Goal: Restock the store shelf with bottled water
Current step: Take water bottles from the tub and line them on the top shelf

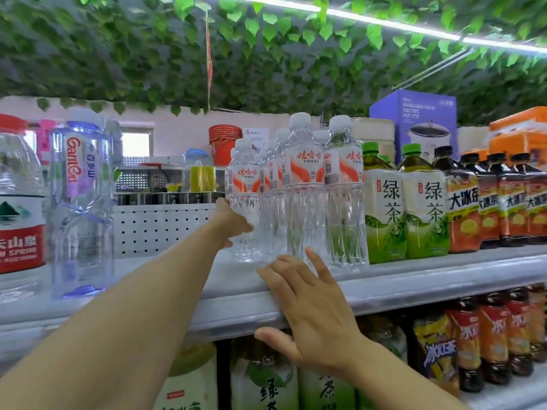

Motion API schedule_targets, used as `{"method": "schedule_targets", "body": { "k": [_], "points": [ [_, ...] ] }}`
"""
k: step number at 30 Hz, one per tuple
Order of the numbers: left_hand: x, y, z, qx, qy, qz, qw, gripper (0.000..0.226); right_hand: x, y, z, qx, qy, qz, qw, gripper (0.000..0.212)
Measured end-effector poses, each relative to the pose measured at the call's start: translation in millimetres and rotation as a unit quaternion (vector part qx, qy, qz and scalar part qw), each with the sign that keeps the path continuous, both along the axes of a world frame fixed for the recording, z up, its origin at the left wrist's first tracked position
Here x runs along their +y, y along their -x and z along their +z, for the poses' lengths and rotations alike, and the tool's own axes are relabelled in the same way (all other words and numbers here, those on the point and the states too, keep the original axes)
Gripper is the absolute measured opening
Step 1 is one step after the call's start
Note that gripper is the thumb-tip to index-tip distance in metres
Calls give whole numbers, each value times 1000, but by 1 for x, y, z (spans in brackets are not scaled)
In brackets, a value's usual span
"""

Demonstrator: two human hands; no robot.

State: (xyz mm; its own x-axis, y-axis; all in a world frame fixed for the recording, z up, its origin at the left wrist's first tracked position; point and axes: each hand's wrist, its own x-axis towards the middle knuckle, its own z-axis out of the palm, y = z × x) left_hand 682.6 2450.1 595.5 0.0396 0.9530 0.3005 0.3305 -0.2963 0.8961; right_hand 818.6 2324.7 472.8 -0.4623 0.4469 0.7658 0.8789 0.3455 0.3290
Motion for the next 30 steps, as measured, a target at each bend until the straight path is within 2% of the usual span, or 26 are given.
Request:
{"method": "schedule_targets", "body": {
  "k": [25,30],
  "points": [
    [6,4,-5,-28,16,-19,999,73,-1,1,0,-2,7,-3,1000,63],
    [-8,10,-2,21,44,-10,999,82,-2,1,0,5,23,-1,1000,64]
  ]
}}
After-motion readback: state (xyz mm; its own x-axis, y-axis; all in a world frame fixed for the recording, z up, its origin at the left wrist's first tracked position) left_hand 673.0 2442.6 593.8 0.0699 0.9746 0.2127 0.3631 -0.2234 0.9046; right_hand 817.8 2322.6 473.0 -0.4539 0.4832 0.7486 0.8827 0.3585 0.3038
